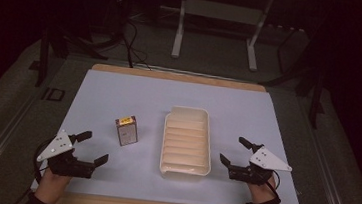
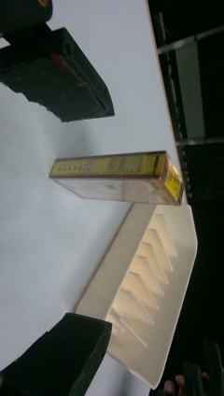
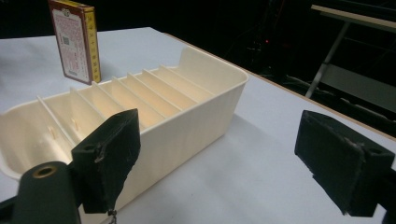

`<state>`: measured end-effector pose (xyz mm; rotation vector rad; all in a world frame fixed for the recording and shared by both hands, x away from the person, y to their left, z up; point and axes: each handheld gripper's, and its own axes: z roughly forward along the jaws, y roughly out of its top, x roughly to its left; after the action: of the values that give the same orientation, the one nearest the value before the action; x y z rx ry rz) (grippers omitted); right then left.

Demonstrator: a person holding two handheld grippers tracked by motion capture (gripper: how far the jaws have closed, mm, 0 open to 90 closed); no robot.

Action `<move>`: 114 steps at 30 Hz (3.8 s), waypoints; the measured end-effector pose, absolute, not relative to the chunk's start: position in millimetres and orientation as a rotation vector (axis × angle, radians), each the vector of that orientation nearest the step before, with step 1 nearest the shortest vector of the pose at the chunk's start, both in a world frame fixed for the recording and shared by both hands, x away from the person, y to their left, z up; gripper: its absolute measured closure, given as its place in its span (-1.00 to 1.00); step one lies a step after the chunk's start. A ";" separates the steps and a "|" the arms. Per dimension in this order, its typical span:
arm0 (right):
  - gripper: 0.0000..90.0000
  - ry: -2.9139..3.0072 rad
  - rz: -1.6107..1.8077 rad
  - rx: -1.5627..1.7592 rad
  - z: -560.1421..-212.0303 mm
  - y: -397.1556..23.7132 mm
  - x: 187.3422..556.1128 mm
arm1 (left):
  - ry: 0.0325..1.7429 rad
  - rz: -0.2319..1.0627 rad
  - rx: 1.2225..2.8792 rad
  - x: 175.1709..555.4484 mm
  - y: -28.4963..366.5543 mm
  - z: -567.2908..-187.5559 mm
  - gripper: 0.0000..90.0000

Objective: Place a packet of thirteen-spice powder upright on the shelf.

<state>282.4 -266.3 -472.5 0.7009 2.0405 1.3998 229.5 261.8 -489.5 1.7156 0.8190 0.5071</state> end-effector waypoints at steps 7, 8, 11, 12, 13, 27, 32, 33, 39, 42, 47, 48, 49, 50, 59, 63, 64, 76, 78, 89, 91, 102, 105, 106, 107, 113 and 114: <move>-0.68 2.036 1.395 0.699 -471.3 -266.1 280.7 | 0.800 0.489 1.721 230.4 260.9 -489.2 -0.97; -0.68 2.037 1.395 0.697 -471.3 -265.9 280.7 | 0.800 0.486 1.726 230.9 260.9 -489.4 -0.97; -0.68 2.039 1.393 0.698 -471.3 -265.6 280.5 | 0.793 0.475 1.723 232.5 262.2 -488.3 -0.97; -0.68 2.040 1.392 0.699 -471.4 -265.6 280.5 | 0.788 0.471 1.726 233.2 262.7 -487.6 -0.97; -0.68 2.040 1.392 0.699 -471.4 -265.7 280.5 | 0.781 0.465 1.737 234.3 263.0 -486.4 -0.97; -0.68 2.053 1.382 0.702 -472.7 -263.3 281.1 | 0.680 0.364 1.922 242.3 260.6 -471.4 -0.97; -0.68 2.057 1.377 0.707 -472.7 -262.8 280.8 | 0.636 0.313 2.042 247.2 257.1 -469.6 -0.96; -0.68 2.057 1.377 0.704 -472.7 -262.7 280.8 | 0.628 0.300 2.065 247.9 256.9 -469.1 -0.96; -0.68 2.057 1.379 0.701 -472.5 -262.3 280.8 | 0.582 0.256 2.184 250.5 253.5 -468.3 -0.96; -0.68 2.057 1.380 0.697 -472.3 -261.9 280.3 | 0.564 0.240 2.264 252.3 250.9 -466.8 -0.96; -0.68 2.055 1.380 0.696 -472.1 -262.2 280.4 | 0.539 0.200 2.347 252.8 247.0 -468.0 -0.96; -0.68 2.056 1.381 0.698 -472.2 -262.0 280.4 | 0.527 0.205 2.400 253.2 244.6 -469.0 -0.96; -0.68 2.056 1.381 0.698 -472.2 -262.0 280.4 | 0.527 0.205 2.400 253.2 244.6 -469.0 -0.96; -0.68 2.058 1.378 0.696 -472.3 -261.7 280.4 | 0.526 0.192 2.440 253.8 242.5 -470.0 -0.96; -0.68 2.055 1.380 0.695 -472.0 -261.9 280.2 | 0.498 0.121 2.631 256.8 233.7 -466.6 -0.96; -0.68 2.056 1.380 0.695 -471.5 -261.8 279.5 | 0.489 0.105 2.693 257.1 230.9 -467.5 -0.96; -0.68 2.056 1.380 0.695 -471.5 -261.8 279.5 | 0.482 0.090 2.736 257.4 229.2 -468.5 -0.96; -0.68 2.043 1.374 0.700 -471.0 -262.6 279.4 | 0.560 -0.020 2.864 261.3 221.3 -463.3 -0.81; -0.68 2.043 1.374 0.697 -471.0 -262.4 279.4 | 0.564 -0.033 2.872 261.2 220.0 -462.5 -0.81; -0.68 2.043 1.375 0.699 -470.8 -262.7 279.3 | 0.730 -0.142 2.940 268.1 210.3 -447.8 -0.97; -0.68 2.043 1.376 0.698 -470.7 -262.6 279.2 | 0.721 -0.142 2.955 269.0 209.5 -444.9 -0.97; -0.68 2.042 1.374 0.696 -470.7 -262.4 279.2 | 0.755 -0.206 2.935 286.7 208.1 -430.2 -0.96; -0.68 2.043 1.374 0.695 -470.8 -262.3 279.3 | 0.771 -0.173 2.947 289.7 206.7 -427.0 -0.96; -0.68 2.043 1.374 0.694 -470.7 -262.2 279.2 | 0.775 -0.182 2.957 291.2 206.4 -425.7 -0.96; -0.68 2.042 1.378 0.692 -470.7 -262.0 279.0 | 0.777 -0.173 2.974 293.6 205.5 -423.0 -0.96; -0.68 2.043 1.377 0.695 -470.5 -262.5 278.9 | 0.780 -0.225 2.936 303.7 208.0 -415.5 -0.97; -0.68 2.043 1.377 0.695 -470.5 -262.5 278.9 | 0.787 -0.226 2.930 305.7 208.7 -414.7 -0.97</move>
<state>278.9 -262.5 -470.5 0.6951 2.0429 1.3772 305.7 208.7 -414.7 2.9303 0.7868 -0.2263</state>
